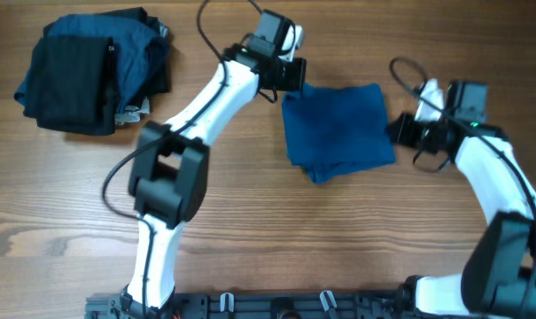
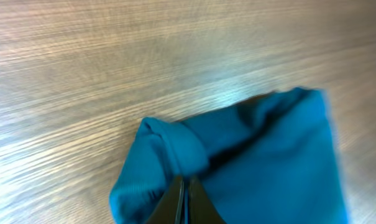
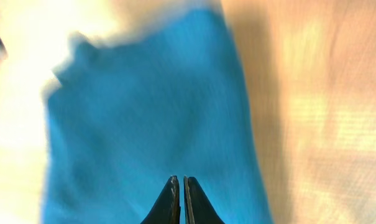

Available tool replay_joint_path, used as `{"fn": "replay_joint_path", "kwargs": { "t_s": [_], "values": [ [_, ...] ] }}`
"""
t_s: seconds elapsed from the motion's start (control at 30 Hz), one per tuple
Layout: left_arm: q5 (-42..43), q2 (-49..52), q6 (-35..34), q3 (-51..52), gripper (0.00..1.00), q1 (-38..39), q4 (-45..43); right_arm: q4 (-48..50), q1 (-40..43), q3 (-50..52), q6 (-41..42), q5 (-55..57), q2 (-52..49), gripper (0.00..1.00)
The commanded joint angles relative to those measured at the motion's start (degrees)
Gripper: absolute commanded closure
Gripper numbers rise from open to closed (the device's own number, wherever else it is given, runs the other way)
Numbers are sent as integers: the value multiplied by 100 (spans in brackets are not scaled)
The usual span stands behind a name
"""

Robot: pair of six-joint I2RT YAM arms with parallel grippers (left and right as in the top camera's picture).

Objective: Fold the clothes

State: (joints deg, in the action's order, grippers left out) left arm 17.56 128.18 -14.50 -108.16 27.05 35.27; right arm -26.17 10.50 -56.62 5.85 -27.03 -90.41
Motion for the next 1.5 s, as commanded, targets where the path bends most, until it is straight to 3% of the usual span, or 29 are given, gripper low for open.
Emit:
{"fn": "replay_joint_path", "kwargs": {
  "t_s": [0.0, 0.2, 0.47, 0.63, 0.77, 0.8, 0.83, 0.87, 0.9, 0.97, 1.03, 1.07, 1.1, 1.13, 1.17, 1.2, 1.33, 1.47],
  "values": [
    [-48, -605, -94, -205, 96, -26, 586, 380, 2, -284, 179, -96, 195, 96],
    [-74, -538, -44, -85, 96, -26, 1777, 1285, -2, -260, 160, 66, -632, 96],
    [-70, -476, -11, 802, 96, -7, 1364, 2968, -4, -260, 179, -393, -2371, 96],
    [-122, -435, -50, 1014, 96, 2, 1174, 2898, 0, -264, 162, -455, -2382, 95],
    [-570, -839, -52, 702, 96, -24, 1187, 2691, 118, -299, 190, -446, -1720, 95],
    [-566, -990, -127, 671, 87, -26, 1189, 2470, 205, -319, 238, -407, -1478, 93],
    [-568, -1078, -267, 671, 88, -9, 1248, 2236, 321, -319, 352, -302, -1241, 91],
    [-568, -1108, -402, 671, 93, 24, 1322, 1993, 452, -317, 352, -181, -1040, 85],
    [-568, -1108, -542, 673, 92, 76, 1401, 1753, 612, -317, 341, -15, -866, 69],
    [-570, -1106, -564, 673, 46, 170, 1467, 1360, 922, -317, 308, 234, -645, 62],
    [-562, -1108, -529, 673, 32, 243, 1325, 1040, 1292, -317, 227, 308, -544, 40],
    [-586, -1108, -527, 673, 35, 258, 1137, 876, 1530, -317, 164, 310, -538, 32],
    [-573, -1108, -527, 673, 10, 258, 911, 793, 1690, -310, 166, 308, -542, 20],
    [-555, -1108, -531, 673, 0, 258, 793, 704, 1856, -299, 170, 308, -549, 10],
    [-455, -1108, -553, 673, 0, 258, 693, 619, 1996, -293, 177, 308, -551, 2],
    [-415, -1108, -619, 673, 0, 273, 645, 568, 2085, -293, 177, 308, -560, 0],
    [-1248, -1023, -1449, 702, 0, 483, 831, 553, 2199, -289, 181, 310, -575, 0],
    [-1921, -907, -1429, 702, 0, 909, 966, 610, 2194, -291, 179, 334, -575, 0]
  ]
}}
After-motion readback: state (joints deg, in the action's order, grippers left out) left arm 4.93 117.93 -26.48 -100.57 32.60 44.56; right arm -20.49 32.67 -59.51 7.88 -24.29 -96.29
